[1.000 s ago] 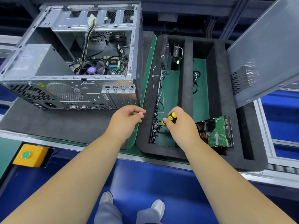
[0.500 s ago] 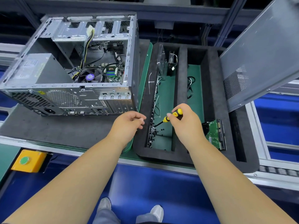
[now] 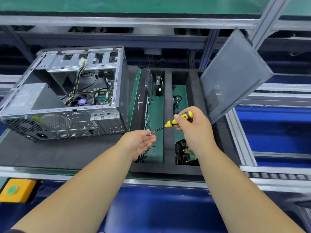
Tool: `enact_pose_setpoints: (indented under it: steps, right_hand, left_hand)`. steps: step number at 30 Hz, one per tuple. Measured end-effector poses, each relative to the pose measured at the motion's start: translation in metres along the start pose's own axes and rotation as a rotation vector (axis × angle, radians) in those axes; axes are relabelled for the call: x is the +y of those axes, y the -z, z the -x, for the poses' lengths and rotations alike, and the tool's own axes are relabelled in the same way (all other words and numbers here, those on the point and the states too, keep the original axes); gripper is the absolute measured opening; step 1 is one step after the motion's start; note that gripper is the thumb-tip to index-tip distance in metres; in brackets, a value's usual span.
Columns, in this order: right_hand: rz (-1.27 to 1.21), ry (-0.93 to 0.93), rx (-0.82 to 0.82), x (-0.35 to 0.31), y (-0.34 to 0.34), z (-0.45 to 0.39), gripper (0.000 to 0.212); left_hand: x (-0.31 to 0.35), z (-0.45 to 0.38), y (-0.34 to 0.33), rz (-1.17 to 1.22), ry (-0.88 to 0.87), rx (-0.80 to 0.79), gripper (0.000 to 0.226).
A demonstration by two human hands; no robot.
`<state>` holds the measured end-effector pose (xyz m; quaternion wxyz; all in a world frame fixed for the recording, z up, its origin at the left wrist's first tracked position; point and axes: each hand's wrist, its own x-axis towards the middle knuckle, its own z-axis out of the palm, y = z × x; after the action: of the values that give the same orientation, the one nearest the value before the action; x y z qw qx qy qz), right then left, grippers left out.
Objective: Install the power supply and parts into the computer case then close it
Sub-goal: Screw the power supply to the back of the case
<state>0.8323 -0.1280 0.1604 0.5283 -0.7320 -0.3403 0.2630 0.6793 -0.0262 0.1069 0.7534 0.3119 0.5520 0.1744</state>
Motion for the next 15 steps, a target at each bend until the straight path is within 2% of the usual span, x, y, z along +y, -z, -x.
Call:
enact_pose_setpoints:
  steps: [4, 7, 11, 15]
  right_hand:
    - [-0.047, -0.012, -0.002, -0.004, 0.010, 0.008, 0.010]
    - [-0.122, 0.005, 0.031, -0.007, 0.016, 0.014, 0.008]
    - [-0.219, 0.045, 0.088, -0.012, 0.024, 0.019, 0.008]
    - [-0.266, 0.077, 0.075, -0.018, 0.026, 0.024, 0.009]
  left_hand:
    - [0.001, 0.007, -0.006, 0.070, -0.002, -0.056, 0.006]
    - [0.002, 0.009, -0.006, 0.096, -0.071, -0.101, 0.006]
    - [0.003, 0.013, 0.001, 0.113, -0.172, -0.200, 0.015]
    - [0.003, 0.020, 0.008, 0.117, -0.227, -0.301, 0.022]
